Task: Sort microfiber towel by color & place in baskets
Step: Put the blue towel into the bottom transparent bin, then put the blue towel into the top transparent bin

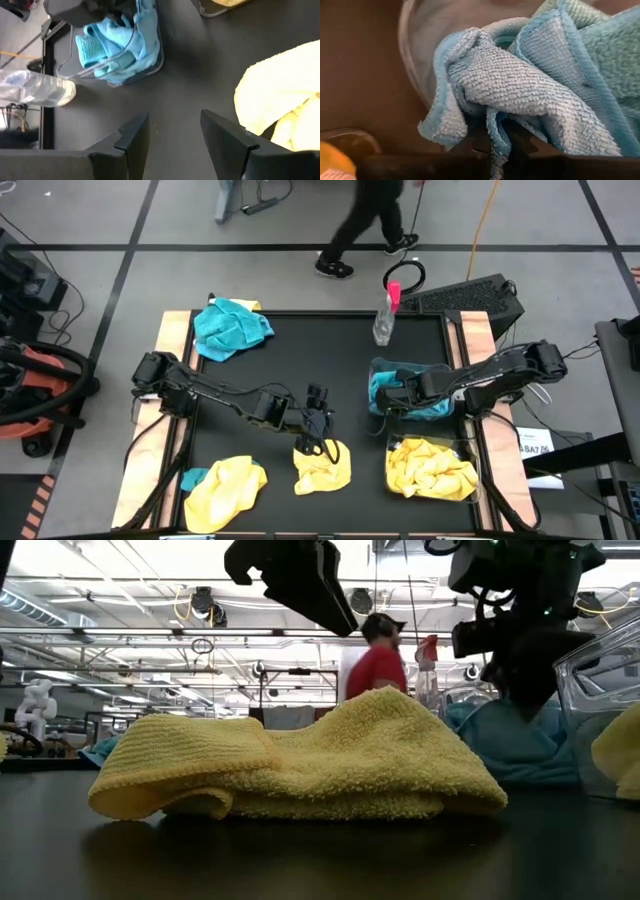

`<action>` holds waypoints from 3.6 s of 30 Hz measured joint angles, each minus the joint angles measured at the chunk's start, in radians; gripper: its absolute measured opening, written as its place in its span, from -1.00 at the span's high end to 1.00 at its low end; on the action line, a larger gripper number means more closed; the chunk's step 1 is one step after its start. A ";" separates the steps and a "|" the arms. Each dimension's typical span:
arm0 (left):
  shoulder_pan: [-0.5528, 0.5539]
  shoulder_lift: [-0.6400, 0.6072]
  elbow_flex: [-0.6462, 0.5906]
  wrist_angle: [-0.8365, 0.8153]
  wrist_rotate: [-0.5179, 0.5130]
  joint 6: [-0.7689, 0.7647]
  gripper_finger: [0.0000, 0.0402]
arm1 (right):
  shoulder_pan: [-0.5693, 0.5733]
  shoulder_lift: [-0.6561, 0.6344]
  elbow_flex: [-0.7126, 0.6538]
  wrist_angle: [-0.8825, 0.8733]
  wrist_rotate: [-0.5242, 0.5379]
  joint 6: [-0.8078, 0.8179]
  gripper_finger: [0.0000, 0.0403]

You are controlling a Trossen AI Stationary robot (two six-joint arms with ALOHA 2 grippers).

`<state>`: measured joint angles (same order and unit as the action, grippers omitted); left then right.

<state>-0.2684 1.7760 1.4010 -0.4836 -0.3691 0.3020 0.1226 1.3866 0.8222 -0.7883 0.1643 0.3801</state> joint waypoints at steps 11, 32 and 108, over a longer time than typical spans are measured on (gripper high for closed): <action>0.000 0.000 0.000 -0.029 -0.002 -0.009 0.09 | 0.025 -0.078 0.054 -0.069 -0.120 0.000 0.87; 0.030 -0.020 0.000 -0.121 -0.136 -0.026 0.09 | 0.123 -0.136 0.323 -0.289 -0.005 0.037 -0.03; 0.920 -0.206 -0.669 0.275 -0.109 -0.077 0.95 | 0.416 -0.123 0.198 0.264 0.153 -0.131 -0.03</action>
<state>0.6514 1.5701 0.7320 -0.2085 -0.4784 0.2253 0.5388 1.2633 1.0206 -0.5243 0.3168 0.2489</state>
